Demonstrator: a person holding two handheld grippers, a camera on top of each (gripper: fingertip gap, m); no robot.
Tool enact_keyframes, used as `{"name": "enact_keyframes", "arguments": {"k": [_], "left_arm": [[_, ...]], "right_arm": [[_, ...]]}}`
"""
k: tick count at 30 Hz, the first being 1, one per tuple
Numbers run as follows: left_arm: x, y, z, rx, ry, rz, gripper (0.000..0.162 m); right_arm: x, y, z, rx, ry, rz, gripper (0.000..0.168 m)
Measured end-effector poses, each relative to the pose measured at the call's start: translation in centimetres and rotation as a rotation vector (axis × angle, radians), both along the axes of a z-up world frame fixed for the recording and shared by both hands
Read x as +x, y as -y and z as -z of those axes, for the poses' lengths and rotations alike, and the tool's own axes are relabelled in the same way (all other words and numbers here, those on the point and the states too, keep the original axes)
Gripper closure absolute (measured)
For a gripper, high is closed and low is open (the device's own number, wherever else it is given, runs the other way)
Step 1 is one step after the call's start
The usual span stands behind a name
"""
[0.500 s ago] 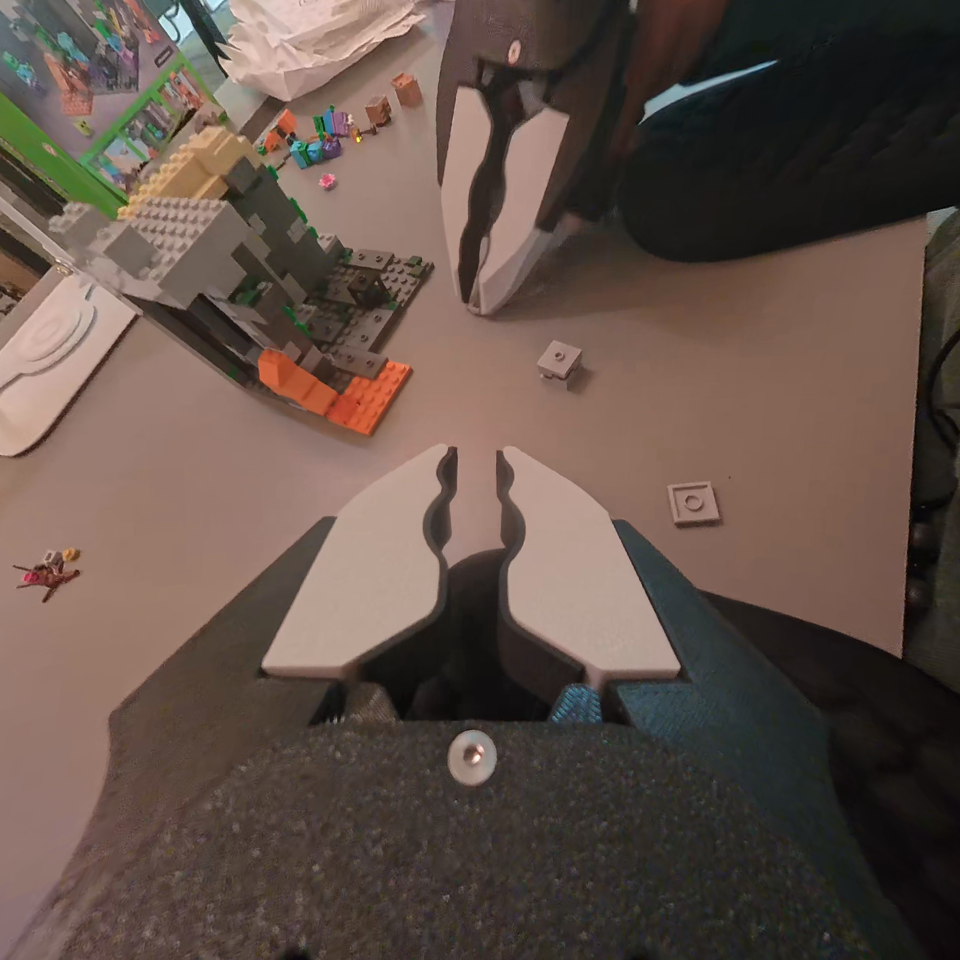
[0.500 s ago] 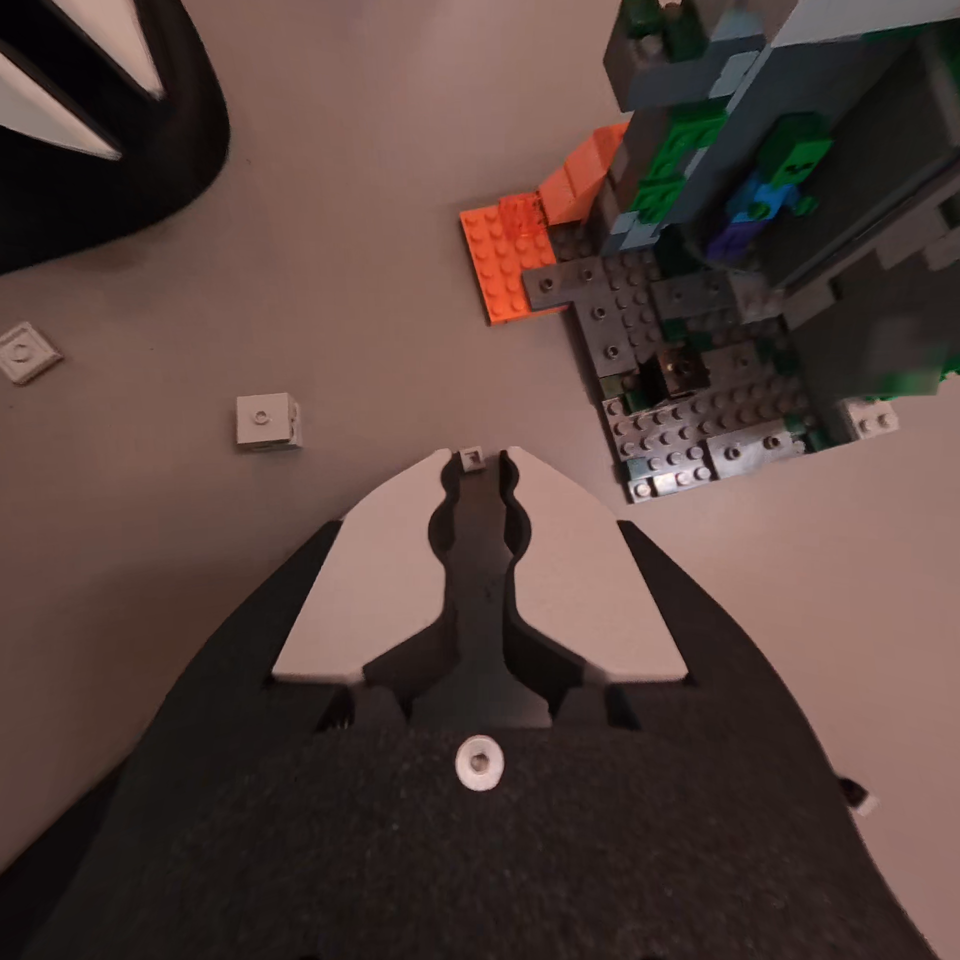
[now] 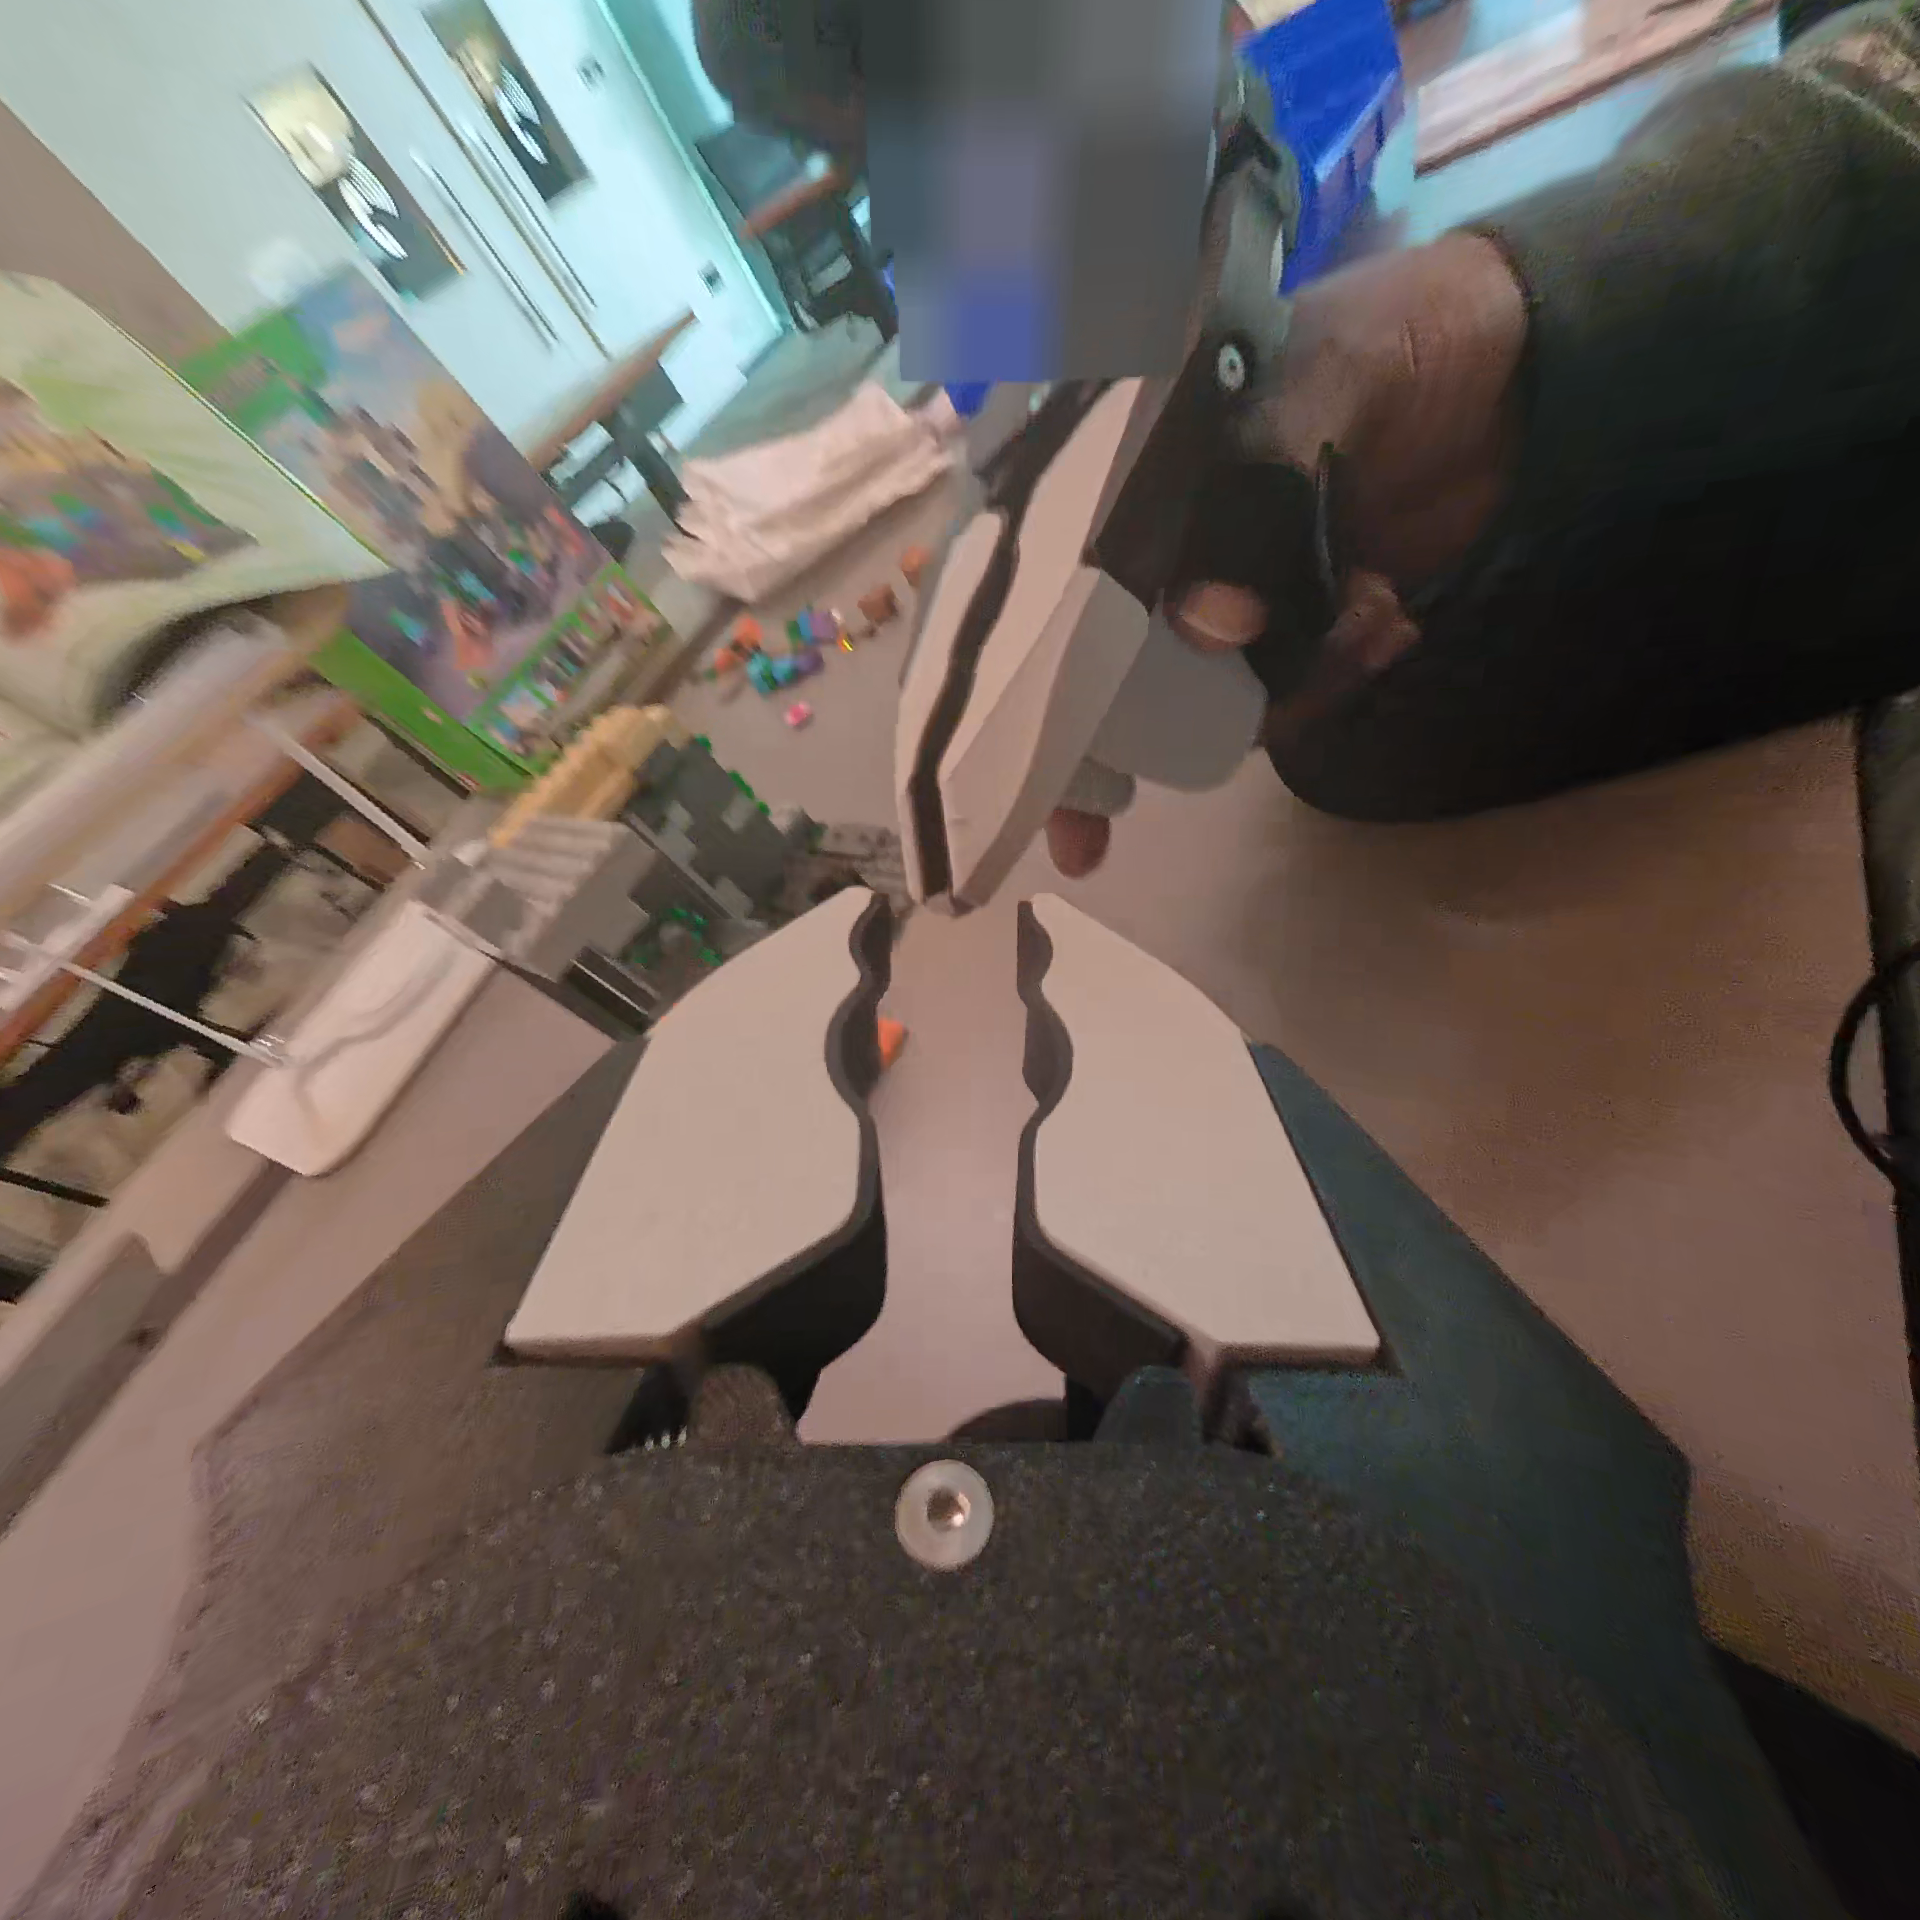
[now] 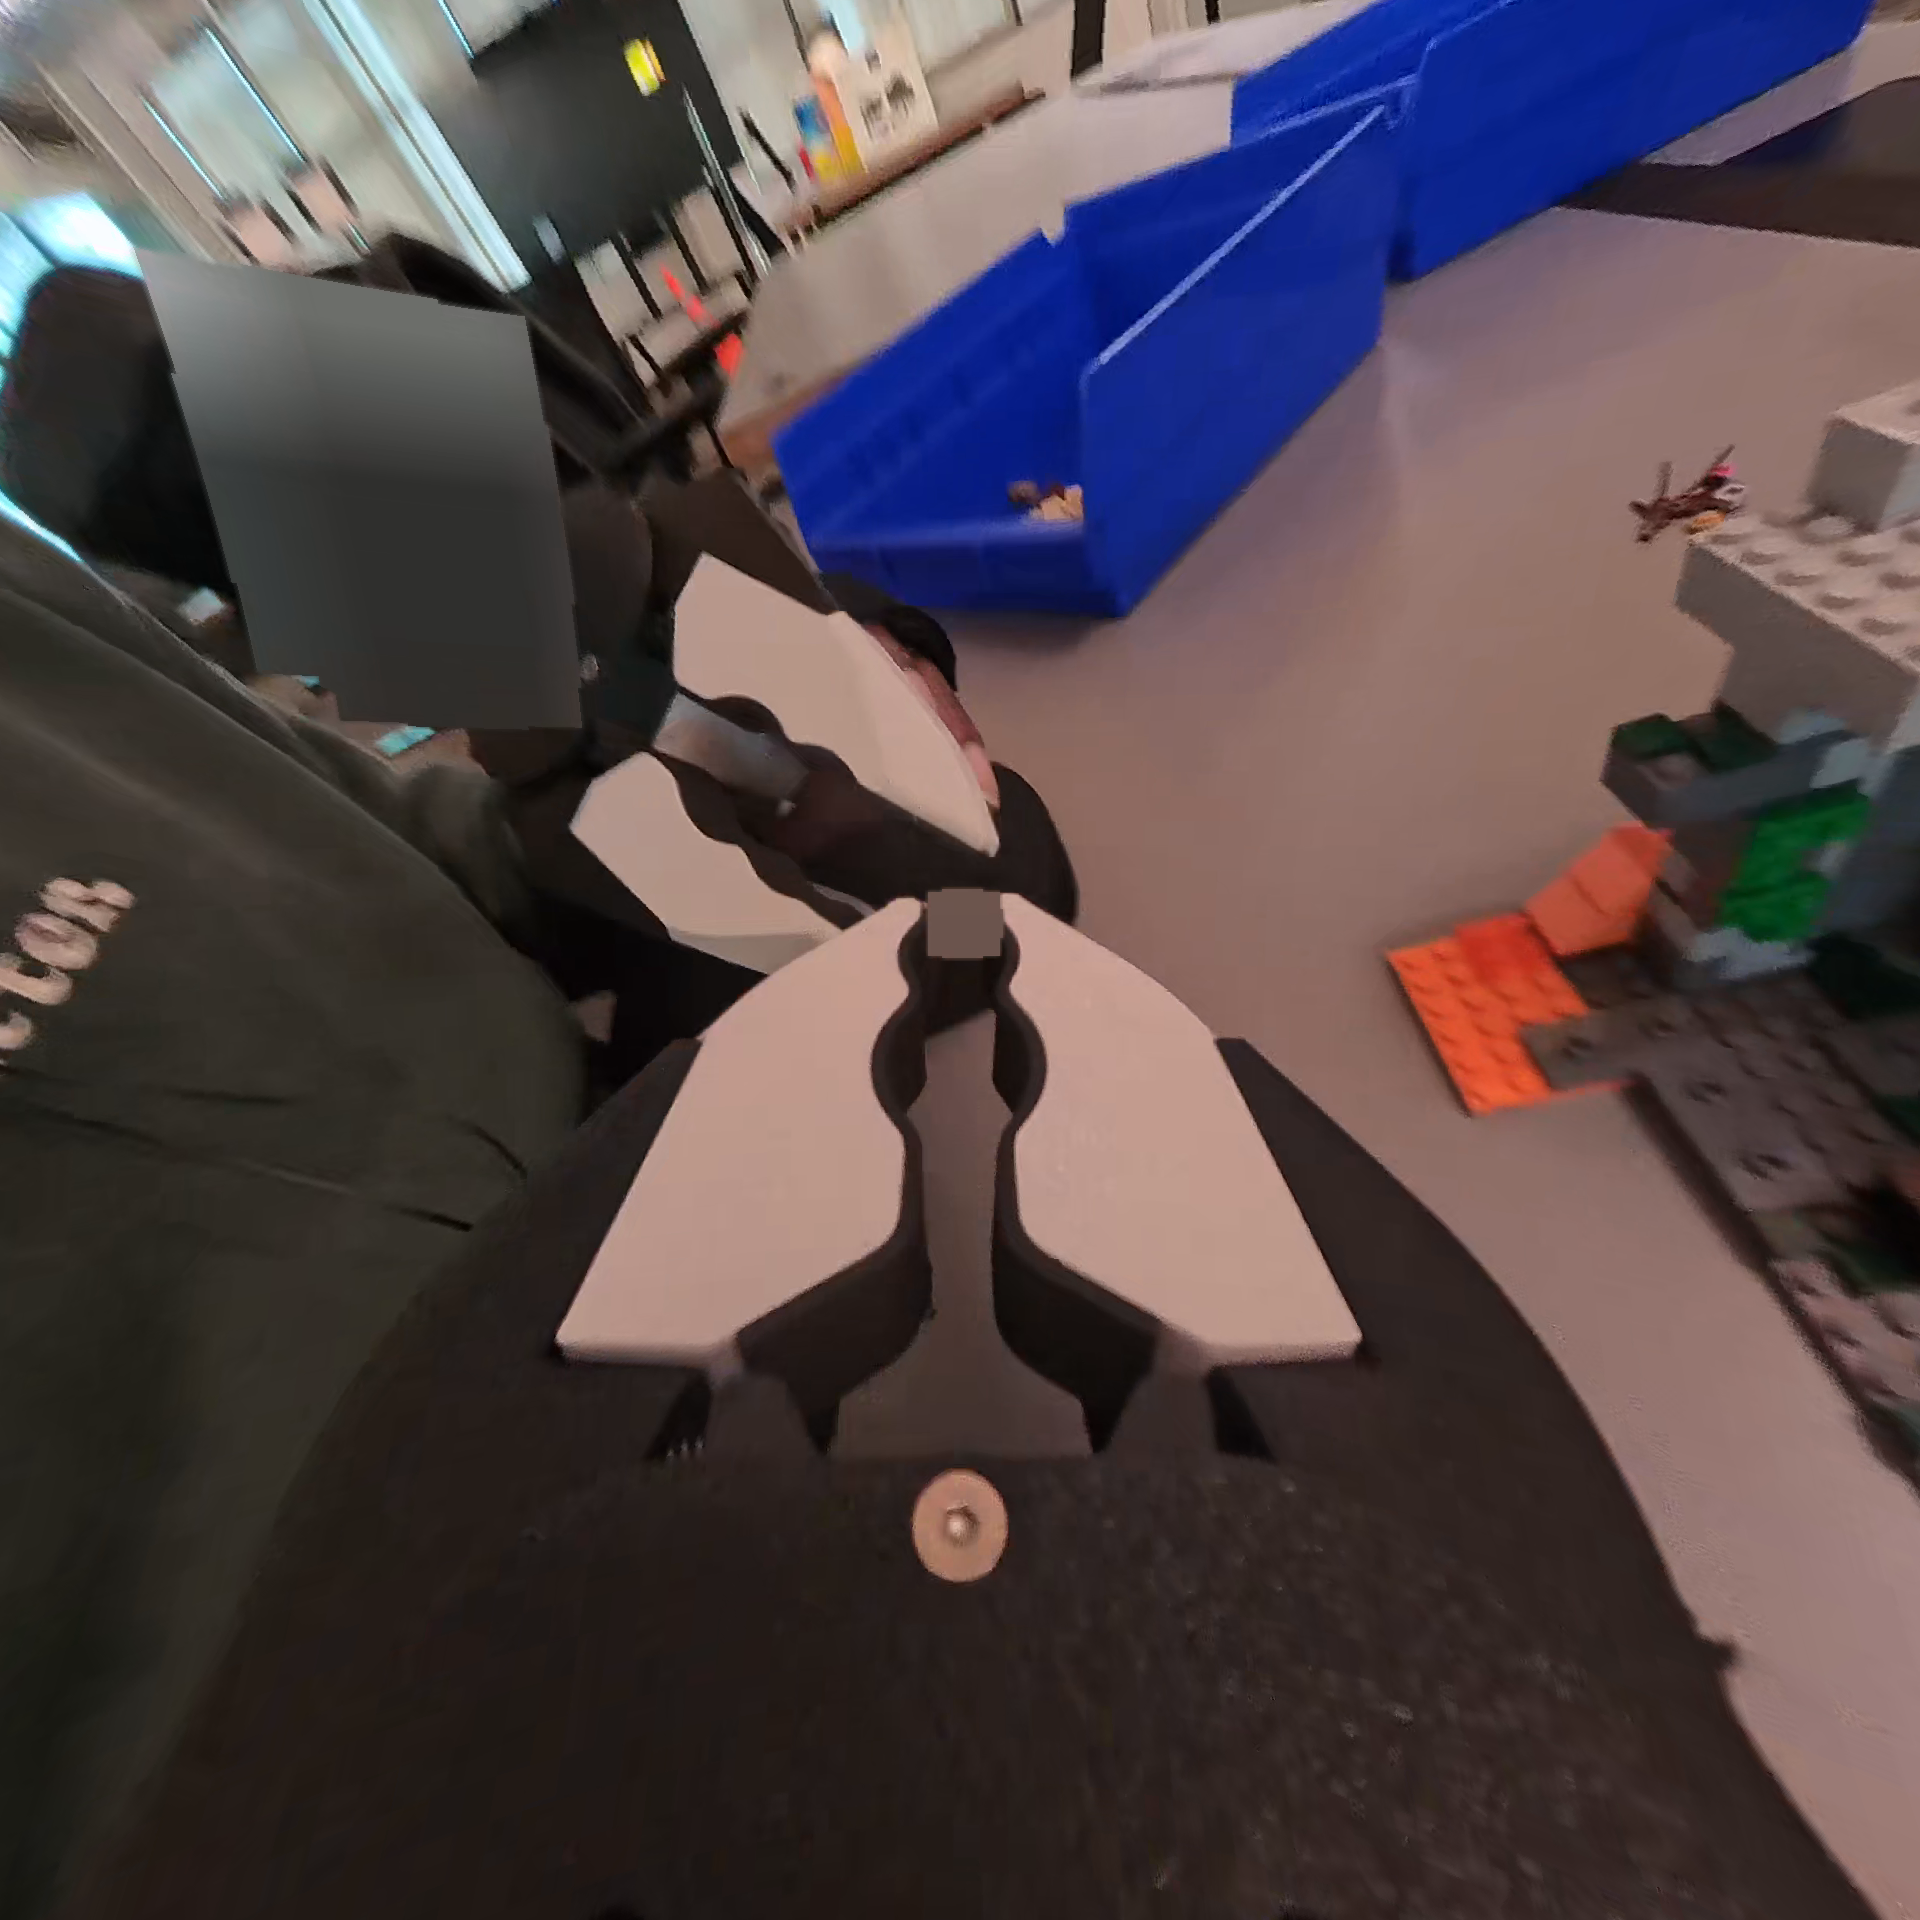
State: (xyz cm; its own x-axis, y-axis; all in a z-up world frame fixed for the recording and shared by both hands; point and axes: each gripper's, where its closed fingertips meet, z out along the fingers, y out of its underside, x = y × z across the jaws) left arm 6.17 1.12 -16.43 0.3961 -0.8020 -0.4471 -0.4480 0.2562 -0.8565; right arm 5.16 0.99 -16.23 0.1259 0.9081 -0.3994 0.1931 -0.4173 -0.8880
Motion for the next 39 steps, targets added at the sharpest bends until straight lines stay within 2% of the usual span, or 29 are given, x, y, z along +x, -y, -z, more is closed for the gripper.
{"name": "enact_keyframes", "arguments": {"k": [3,5,9,12,15,19,23,24,26,27,34,39], "left_arm": [[0.1,0.0,-1.2,0.063,0.017,-0.019,0.142],[0.1,0.2,-1.7,0.095,0.026,-0.021,0.149],[-0.1,0.6,-1.8,0.112,0.022,-0.030,0.154],[-1.7,0.1,-2.1,0.115,0.013,-0.078,0.154],[-6.6,-2.1,-2.3,0.105,-0.029,-0.225,0.154],[-17.2,-5.6,-2.3,0.044,-0.160,-0.531,0.154],[-26.5,-7.8,-1.0,-0.089,-0.259,-0.793,0.153],[-28.1,-8.1,-0.3,-0.127,-0.281,-0.833,0.148],[-30.7,-8.6,1.1,-0.200,-0.323,-0.910,0.129],[-31.5,-8.8,1.4,-0.202,-0.333,-0.936,0.125],[-32.0,-8.6,2.6,-0.216,-0.331,-0.938,0.122],[-31.5,-8.2,2.7,-0.207,-0.314,-0.913,0.133]], "right_arm": [[-0.3,0.7,-1.4,-0.121,-0.123,-0.025,0.161],[-0.4,0.9,-1.9,-0.172,-0.168,-0.039,0.161],[-0.3,0.9,-2.0,-0.173,-0.176,-0.044,0.160],[0.5,0.3,-1.8,-0.167,-0.153,-0.023,0.153],[1.8,-0.8,-1.1,-0.119,-0.105,0.042,0.152],[3.2,-1.9,0.6,-0.030,-0.014,0.125,0.151],[3.4,-2.1,1.4,0.026,0.041,0.146,0.152],[3.4,-2.2,1.6,0.053,0.064,0.154,0.152],[3.6,-2.4,2.1,0.101,0.112,0.169,0.152],[3.6,-2.4,2.3,0.115,0.131,0.173,0.152],[3.5,-2.5,3.3,0.154,0.197,0.180,0.152],[3.4,-2.5,3.7,0.163,0.216,0.181,0.152]]}}
